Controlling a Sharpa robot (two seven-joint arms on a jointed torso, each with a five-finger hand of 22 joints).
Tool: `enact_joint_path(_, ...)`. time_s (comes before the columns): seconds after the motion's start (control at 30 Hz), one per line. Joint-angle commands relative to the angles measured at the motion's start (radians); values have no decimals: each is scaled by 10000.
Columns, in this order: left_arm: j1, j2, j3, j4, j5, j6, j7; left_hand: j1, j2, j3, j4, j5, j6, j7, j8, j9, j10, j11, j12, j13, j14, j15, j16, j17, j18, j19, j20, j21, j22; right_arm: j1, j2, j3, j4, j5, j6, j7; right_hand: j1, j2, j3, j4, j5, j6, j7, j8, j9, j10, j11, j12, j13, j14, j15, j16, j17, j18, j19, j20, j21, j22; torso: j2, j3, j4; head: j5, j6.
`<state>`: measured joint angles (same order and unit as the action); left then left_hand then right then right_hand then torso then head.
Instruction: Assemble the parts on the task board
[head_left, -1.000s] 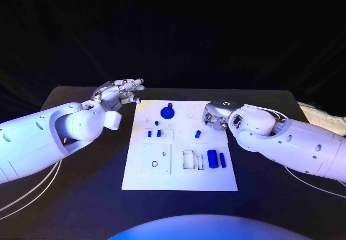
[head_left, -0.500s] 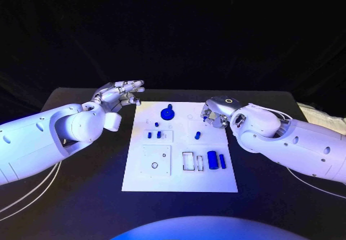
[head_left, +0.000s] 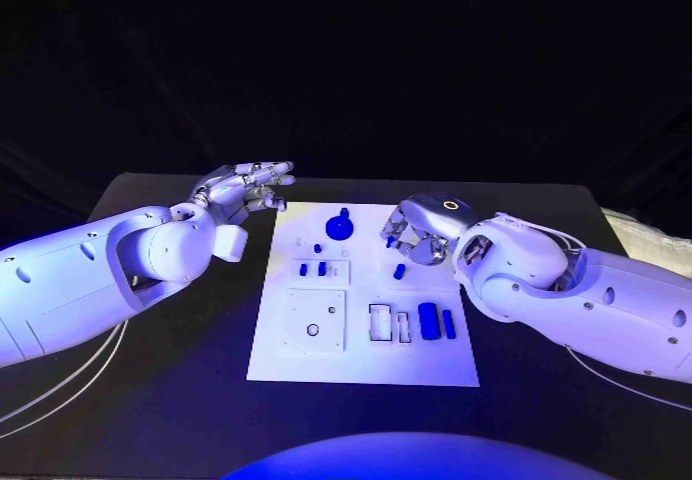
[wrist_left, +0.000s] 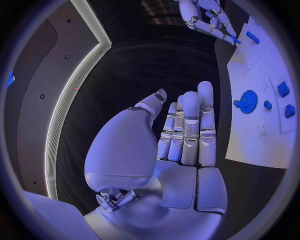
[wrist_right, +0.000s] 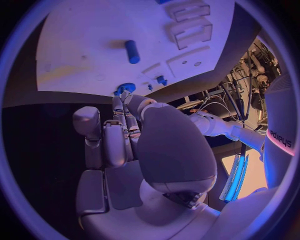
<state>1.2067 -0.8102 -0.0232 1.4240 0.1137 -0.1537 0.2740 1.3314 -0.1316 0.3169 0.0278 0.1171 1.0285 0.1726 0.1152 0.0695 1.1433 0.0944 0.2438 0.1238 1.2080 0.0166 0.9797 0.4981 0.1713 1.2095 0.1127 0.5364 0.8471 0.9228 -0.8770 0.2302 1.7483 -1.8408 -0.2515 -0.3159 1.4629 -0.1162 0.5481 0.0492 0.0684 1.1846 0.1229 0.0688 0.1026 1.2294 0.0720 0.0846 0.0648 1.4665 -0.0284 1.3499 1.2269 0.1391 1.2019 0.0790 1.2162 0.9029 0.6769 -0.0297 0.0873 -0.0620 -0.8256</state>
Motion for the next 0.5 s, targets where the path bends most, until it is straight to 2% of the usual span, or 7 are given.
enact_joint_path(0.03, -3, 42, 7, 34, -36, 211, 24, 89, 33, -43, 0, -60, -58, -3, 38, -9, -50, 16, 56, 13, -82, -15, 48, -8, 105, 19, 30, -54, -8, -149, 149, -8, 284, 333, -141, 217, -103, 17, 58, -40, 41, 49, 23, 53, 17, 197, -110, 2, 2, 506, 84, 52, 7, -98, 74, 24, 37, 5, -5, -25, 17, 153, -40)
enact_joint_path(0.07, -4, 52, 7, 45, -36, 213, 32, 89, 33, -43, 0, -60, -58, -3, 38, -9, -50, 16, 56, 13, -82, -15, 48, -8, 105, 19, 30, -54, -8, -242, 249, -10, 385, 389, -136, 299, -106, 21, 83, -66, 58, 40, 36, 42, 17, 192, -102, -14, -1, 505, 89, 58, 11, -96, 76, 34, 45, 12, -7, -26, 18, 246, -76)
enact_joint_path(0.2, -27, 82, 6, 113, -36, 214, 112, 107, 46, -60, -1, -65, -62, -1, 41, -9, -59, 17, 69, 15, -86, -15, 49, -15, 106, 21, 31, -63, -16, -548, 590, -21, 465, 474, -78, 507, -112, 24, 117, -108, 87, 26, 54, 27, 17, 185, -88, -37, -4, 504, 100, 67, 14, -92, 70, 48, 50, 9, 4, -26, 10, 389, -102)
enact_joint_path(0.3, -46, 118, 6, 158, -36, 215, 140, 107, 46, -60, -1, -65, -62, -1, 41, -9, -59, 17, 69, 15, -86, -15, 49, -15, 106, 21, 31, -63, -16, -748, 815, -42, 372, 497, -39, 645, -117, 30, 147, -145, 111, 10, 67, 14, 16, 175, -77, -58, -6, 499, 110, 58, -8, -82, 46, 59, 38, -25, 2, -42, 16, 441, -116)
enact_joint_path(0.4, -68, 156, 6, 195, -36, 224, 150, 107, 46, -60, -1, -65, -62, -1, 41, -9, -59, 17, 69, 15, -86, -15, 49, -15, 106, 21, 31, -63, -16, -980, 1050, -68, 205, 512, -3, 782, -120, 32, 165, -170, 128, 1, 74, 7, 15, 168, -70, -70, -6, 494, 115, 48, -29, -74, 26, 65, 26, -56, 7, -36, 23, 519, -165)
enact_joint_path(0.47, -79, 177, 6, 201, -36, 224, 155, 107, 46, -60, -1, -65, -62, -1, 41, -9, -59, 17, 69, 15, -86, -15, 49, -15, 106, 21, 31, -63, -16, -1087, 1192, -95, 83, 516, 12, 859, -122, 33, 171, -179, 134, -3, 76, 5, 15, 166, -67, -75, -7, 493, 117, 49, -30, -73, 22, 67, 25, -60, 11, -52, 26, 562, -169)
enact_joint_path(0.5, -85, 190, 5, 199, -36, 223, 157, 107, 46, -60, -1, -65, -62, -1, 41, -9, -59, 17, 69, 15, -86, -15, 49, -15, 106, 21, 31, -63, -16, -1144, 1278, -119, 5, 518, 21, 906, -124, 34, 180, -191, 144, -8, 80, 1, 15, 162, -64, -81, -7, 493, 120, 50, -31, -71, 17, 70, 24, -65, 13, -41, 15, 610, -183)
